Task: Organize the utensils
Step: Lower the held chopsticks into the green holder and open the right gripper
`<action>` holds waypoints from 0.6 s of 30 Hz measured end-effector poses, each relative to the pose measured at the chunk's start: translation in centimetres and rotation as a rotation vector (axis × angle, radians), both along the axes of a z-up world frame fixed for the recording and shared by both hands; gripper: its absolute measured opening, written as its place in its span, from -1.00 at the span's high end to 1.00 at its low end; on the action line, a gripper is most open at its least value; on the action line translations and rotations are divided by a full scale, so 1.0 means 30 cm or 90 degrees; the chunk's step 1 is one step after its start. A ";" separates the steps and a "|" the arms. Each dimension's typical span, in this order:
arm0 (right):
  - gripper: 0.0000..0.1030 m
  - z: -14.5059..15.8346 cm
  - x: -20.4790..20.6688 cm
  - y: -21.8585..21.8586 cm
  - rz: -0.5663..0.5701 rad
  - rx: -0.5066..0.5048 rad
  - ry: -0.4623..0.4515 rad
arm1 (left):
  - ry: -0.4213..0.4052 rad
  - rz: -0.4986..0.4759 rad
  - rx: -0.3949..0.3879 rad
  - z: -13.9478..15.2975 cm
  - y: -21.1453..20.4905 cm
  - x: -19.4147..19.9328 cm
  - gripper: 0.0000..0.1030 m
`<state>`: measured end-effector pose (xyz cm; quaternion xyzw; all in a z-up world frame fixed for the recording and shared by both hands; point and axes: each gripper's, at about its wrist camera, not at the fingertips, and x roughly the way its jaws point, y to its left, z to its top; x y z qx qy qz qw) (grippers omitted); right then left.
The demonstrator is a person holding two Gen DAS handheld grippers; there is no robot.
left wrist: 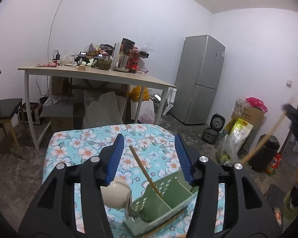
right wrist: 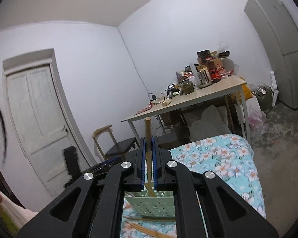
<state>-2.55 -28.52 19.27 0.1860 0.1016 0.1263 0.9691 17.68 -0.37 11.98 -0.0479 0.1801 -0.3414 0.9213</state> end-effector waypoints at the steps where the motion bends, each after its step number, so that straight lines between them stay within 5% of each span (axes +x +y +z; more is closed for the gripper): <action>1: 0.87 0.002 0.024 0.014 0.000 -0.011 0.003 | 0.000 -0.001 -0.002 -0.001 0.014 -0.015 -0.06; 11: 0.87 -0.014 0.229 0.135 0.007 -0.094 0.040 | 0.030 -0.016 -0.003 -0.089 0.151 -0.156 -0.26; 18: 0.87 -0.141 0.343 0.210 0.004 -0.121 0.102 | 0.083 0.001 0.014 -0.193 0.245 -0.182 -0.35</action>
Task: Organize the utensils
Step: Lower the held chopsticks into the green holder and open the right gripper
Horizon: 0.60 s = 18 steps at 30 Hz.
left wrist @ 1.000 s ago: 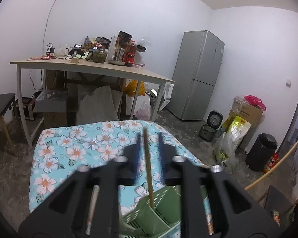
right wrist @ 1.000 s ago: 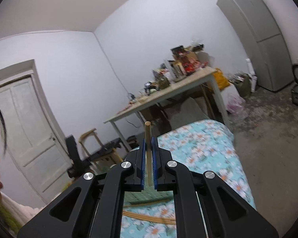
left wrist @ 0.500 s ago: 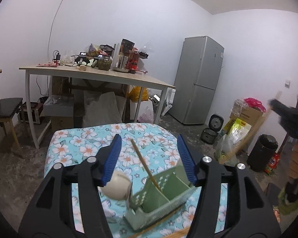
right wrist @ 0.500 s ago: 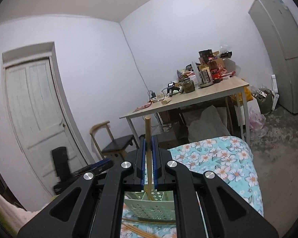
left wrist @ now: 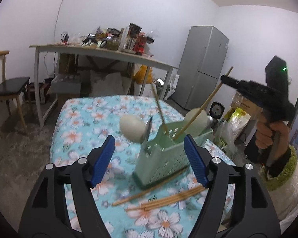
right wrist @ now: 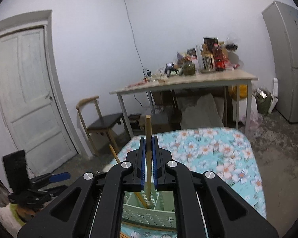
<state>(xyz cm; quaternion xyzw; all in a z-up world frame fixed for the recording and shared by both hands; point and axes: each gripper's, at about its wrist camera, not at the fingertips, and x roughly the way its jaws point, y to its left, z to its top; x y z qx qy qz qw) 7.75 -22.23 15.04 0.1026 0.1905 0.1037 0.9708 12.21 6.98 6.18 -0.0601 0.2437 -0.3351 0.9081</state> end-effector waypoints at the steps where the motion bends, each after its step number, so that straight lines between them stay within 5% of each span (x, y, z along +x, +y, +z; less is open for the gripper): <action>1: 0.87 -0.023 0.016 0.002 0.002 0.006 0.017 | 0.007 0.001 -0.002 -0.013 0.010 -0.003 -0.35; 4: 0.82 -0.080 0.047 -0.004 0.004 0.032 0.066 | 0.026 0.004 -0.004 -0.051 0.027 -0.010 -0.36; 8: 0.33 -0.083 0.027 -0.024 -0.011 0.047 0.067 | 0.050 0.006 -0.014 -0.090 0.032 -0.007 -0.37; 18: 0.10 -0.091 -0.124 -0.112 -0.082 0.105 0.046 | 0.077 -0.009 -0.011 -0.138 0.008 -0.007 -0.38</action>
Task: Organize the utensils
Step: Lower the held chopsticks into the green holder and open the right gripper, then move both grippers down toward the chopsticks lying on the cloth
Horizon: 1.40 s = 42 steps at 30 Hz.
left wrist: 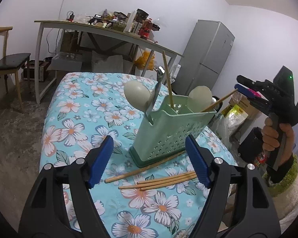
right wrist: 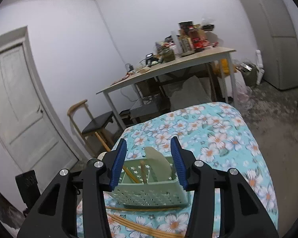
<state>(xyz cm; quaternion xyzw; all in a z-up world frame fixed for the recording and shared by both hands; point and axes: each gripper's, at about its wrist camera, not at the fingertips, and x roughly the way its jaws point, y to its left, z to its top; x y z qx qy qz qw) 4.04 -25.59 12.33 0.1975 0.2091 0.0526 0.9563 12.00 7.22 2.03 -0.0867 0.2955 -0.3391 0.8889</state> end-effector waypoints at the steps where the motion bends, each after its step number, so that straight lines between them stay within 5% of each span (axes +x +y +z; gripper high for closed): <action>1: 0.08 -0.005 -0.019 -0.009 -0.010 0.008 -0.002 | 0.001 -0.003 0.003 -0.003 -0.004 0.000 -0.38; 12: -0.31 -0.084 -0.170 -0.035 -0.055 0.030 0.017 | 0.022 -0.003 0.036 -0.013 -0.049 -0.012 -0.38; 22: -0.32 -0.268 -0.191 -0.043 -0.016 0.083 0.122 | 0.032 0.002 0.063 -0.033 -0.089 -0.027 -0.39; 34: -0.31 -0.543 -0.216 -0.064 0.018 0.189 0.282 | 0.033 0.002 0.117 -0.124 -0.111 -0.025 -0.50; 42: 0.08 -0.671 -0.164 -0.062 0.000 0.304 0.335 | 0.050 -0.006 0.115 -0.172 -0.118 -0.009 -0.50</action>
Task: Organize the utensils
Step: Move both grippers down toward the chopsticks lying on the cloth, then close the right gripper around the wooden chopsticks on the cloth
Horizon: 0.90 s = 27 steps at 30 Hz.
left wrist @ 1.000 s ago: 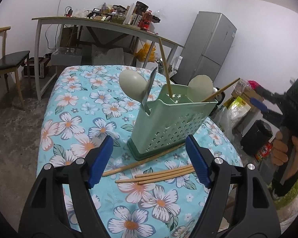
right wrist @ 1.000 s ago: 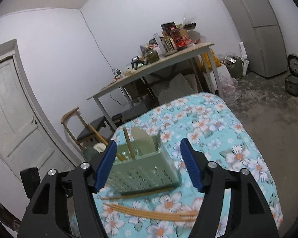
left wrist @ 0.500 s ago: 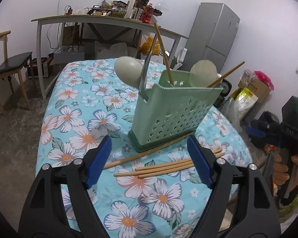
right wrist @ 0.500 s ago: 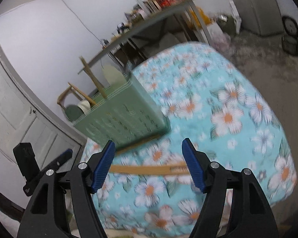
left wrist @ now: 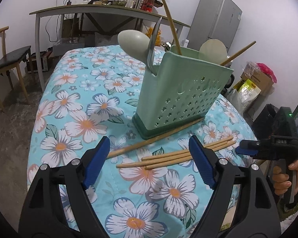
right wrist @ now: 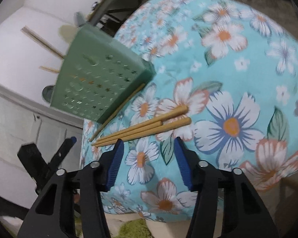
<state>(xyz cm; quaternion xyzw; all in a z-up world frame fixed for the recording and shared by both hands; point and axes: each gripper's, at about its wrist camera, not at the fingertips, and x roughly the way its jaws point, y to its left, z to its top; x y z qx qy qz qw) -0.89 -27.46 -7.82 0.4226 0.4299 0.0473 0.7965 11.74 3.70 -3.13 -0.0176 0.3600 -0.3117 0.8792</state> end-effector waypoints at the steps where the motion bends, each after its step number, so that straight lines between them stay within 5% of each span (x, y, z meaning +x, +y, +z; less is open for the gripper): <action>1: 0.10 -0.012 0.003 -0.006 -0.007 0.012 0.006 | -0.001 -0.001 0.000 -0.004 0.000 0.001 -0.50; 12: 0.62 -0.073 0.060 -0.075 -0.117 0.043 0.022 | 0.002 -0.021 0.004 -0.041 -0.018 0.004 -0.50; 19: 0.64 -0.082 0.079 -0.111 -0.145 0.065 0.021 | -0.008 -0.052 0.023 -0.054 -0.053 -0.013 -0.49; 27: 0.57 -0.082 0.075 -0.112 -0.131 0.072 0.024 | 0.017 -0.133 0.081 -0.116 -0.133 -0.046 0.09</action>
